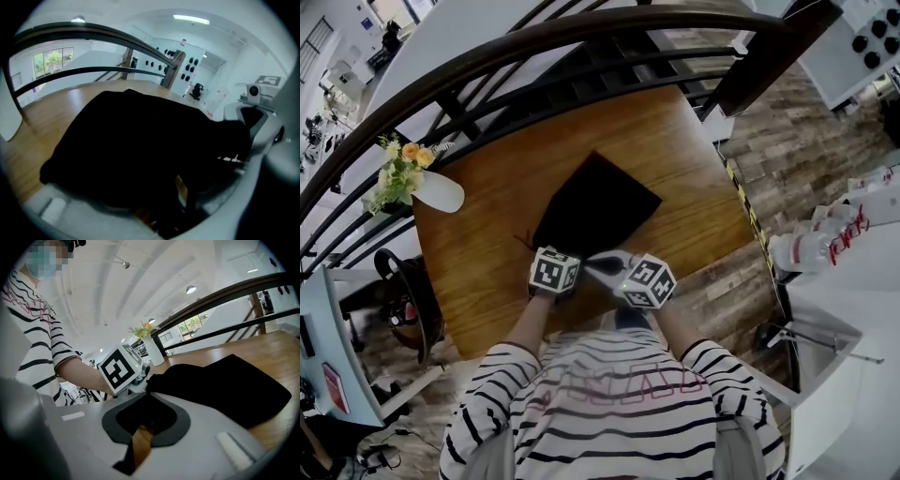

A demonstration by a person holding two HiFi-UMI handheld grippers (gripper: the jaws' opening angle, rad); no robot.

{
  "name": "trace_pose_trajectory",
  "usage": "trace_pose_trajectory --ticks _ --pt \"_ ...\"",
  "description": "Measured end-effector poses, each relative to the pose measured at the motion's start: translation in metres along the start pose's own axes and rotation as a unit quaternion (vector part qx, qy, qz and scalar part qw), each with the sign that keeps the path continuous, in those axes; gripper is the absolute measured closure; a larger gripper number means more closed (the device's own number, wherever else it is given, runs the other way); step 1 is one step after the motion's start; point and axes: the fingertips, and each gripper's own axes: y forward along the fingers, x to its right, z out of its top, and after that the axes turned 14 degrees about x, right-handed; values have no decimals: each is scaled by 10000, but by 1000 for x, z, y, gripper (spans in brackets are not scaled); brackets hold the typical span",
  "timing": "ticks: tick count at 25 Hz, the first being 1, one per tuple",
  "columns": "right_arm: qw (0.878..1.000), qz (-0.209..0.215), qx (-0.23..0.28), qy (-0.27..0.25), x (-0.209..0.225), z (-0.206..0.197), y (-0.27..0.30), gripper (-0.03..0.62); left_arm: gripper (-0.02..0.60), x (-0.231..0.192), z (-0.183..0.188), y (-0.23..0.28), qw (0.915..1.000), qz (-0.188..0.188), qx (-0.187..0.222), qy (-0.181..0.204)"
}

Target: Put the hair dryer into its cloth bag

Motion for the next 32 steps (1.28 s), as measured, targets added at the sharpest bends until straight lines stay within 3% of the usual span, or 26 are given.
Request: trace_pose_trajectory --ticks 3,8,14,19,22,27,32 --pt "10000 -23 17 9 -1 0 -1 582 282 1 -2 -1 9999 -6 -61 92" --pt "9999 -46 109 41 -2 2 -2 582 256 5 -6 -8 9977 -394 -189 -511" --pt "9999 -73 102 29 -2 2 0 582 227 8 -11 -17 9968 -488 -333 -533" --pt "9999 -105 110 35 -1 2 1 582 179 16 -16 -24 9939 -796 -456 -608" --pt "9999 -104 122 39 -3 3 3 582 127 22 -22 -31 9914 -971 -691 -541" --pt "9999 -62 127 24 -8 3 8 582 123 20 -36 -42 9887 -827 -1237 -199" --pt "9999 -21 133 -1 -12 4 11 582 114 12 -26 -60 9910 -717 -1132 24"
